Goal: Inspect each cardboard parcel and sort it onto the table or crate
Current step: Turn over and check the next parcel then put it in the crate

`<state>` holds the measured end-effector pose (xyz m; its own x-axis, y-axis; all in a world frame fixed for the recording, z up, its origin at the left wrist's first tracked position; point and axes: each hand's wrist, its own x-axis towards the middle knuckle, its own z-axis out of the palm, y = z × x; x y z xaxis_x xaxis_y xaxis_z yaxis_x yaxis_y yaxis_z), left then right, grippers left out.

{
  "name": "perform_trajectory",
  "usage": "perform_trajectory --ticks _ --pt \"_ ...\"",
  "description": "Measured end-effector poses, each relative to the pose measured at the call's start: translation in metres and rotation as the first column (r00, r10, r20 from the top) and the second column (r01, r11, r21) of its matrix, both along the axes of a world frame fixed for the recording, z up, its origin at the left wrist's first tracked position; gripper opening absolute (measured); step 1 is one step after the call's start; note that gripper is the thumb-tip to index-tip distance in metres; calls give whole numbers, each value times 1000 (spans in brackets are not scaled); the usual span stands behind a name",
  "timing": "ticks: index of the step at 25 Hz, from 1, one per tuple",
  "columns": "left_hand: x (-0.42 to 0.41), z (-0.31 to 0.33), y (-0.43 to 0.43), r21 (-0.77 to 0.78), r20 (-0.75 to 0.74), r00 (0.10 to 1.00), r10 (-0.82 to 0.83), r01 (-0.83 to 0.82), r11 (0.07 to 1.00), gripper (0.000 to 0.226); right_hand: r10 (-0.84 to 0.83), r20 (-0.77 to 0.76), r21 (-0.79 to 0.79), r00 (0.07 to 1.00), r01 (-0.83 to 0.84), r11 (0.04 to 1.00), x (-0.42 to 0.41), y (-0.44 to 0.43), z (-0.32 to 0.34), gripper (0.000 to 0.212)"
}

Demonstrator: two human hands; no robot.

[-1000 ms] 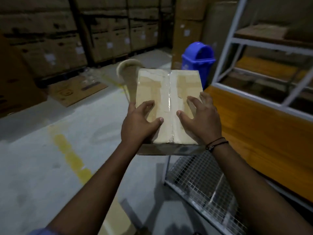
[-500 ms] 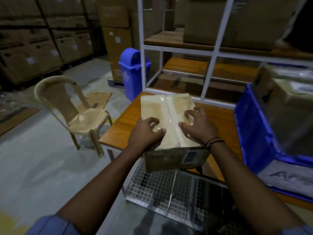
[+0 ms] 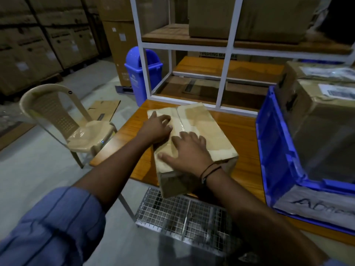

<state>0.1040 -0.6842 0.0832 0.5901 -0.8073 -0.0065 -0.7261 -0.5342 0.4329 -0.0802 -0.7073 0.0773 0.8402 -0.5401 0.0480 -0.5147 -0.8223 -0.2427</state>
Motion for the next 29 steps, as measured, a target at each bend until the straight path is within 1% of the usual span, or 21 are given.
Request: perform_trajectory --ticks 1,2,4,5,8,11,12,13,14,16,17,18,20,21,23,25,26,27,29 --pt "8 1 -8 54 29 999 -18 17 998 59 23 -22 9 1000 -23 1000 5 11 -1 92" --pt "15 1 -14 101 53 998 -33 28 995 67 36 -39 7 999 -36 999 9 19 -2 96" --pt "28 2 -21 139 76 997 -34 23 990 85 42 -38 -3 998 -43 999 10 21 -1 92" --pt "33 1 -21 124 67 997 -25 16 992 87 36 -25 -2 999 -36 999 7 16 1 88" --pt "41 -4 -12 20 29 1000 -13 12 1000 69 -38 16 2 999 38 999 -12 -16 3 78" --pt "41 -12 2 -95 -15 1000 4 -6 995 62 -213 52 -32 976 215 976 -47 -59 -1 69" --pt "38 -15 7 -132 -38 999 4 -9 991 62 -280 72 -7 957 281 960 -58 -74 -3 66" --pt "32 -18 11 -160 -57 998 2 -11 987 62 -344 103 62 933 339 939 -65 -86 -6 63" --pt "24 -20 15 -182 -65 998 -6 -6 983 62 -405 150 167 902 381 909 -69 -94 -8 61" --pt "8 -24 21 -230 -84 996 -23 3 973 63 -512 261 380 818 401 834 -68 -98 -13 59" --pt "2 -25 22 -251 -94 995 -20 -5 968 63 -545 301 432 782 397 810 -65 -96 -16 58" --pt "-1 -24 24 -270 -95 995 -4 -22 963 63 -560 333 439 759 401 804 -62 -93 -18 57" --pt "-1 -17 26 -336 -56 998 30 -47 941 62 -557 426 367 713 427 827 -59 -89 -16 54" --pt "0 -10 29 -400 -32 999 34 -43 916 61 -547 491 314 678 448 837 -58 -90 -11 52" --pt "5 7 34 -552 -2 999 33 -28 833 61 -501 646 214 576 493 843 -57 -93 5 48" --pt "10 25 36 -655 -22 999 31 -38 755 67 -476 749 206 462 521 829 -55 -98 25 46" --pt "12 33 34 -675 -40 999 26 -46 737 69 -474 770 218 427 522 825 -55 -99 34 44" --pt "13 38 31 -677 -58 998 24 -57 733 68 -476 774 218 418 530 820 -53 -99 41 40" --pt "15 44 23 -648 -109 994 26 -91 756 65 -487 742 163 460 582 797 -50 -100 50 29"
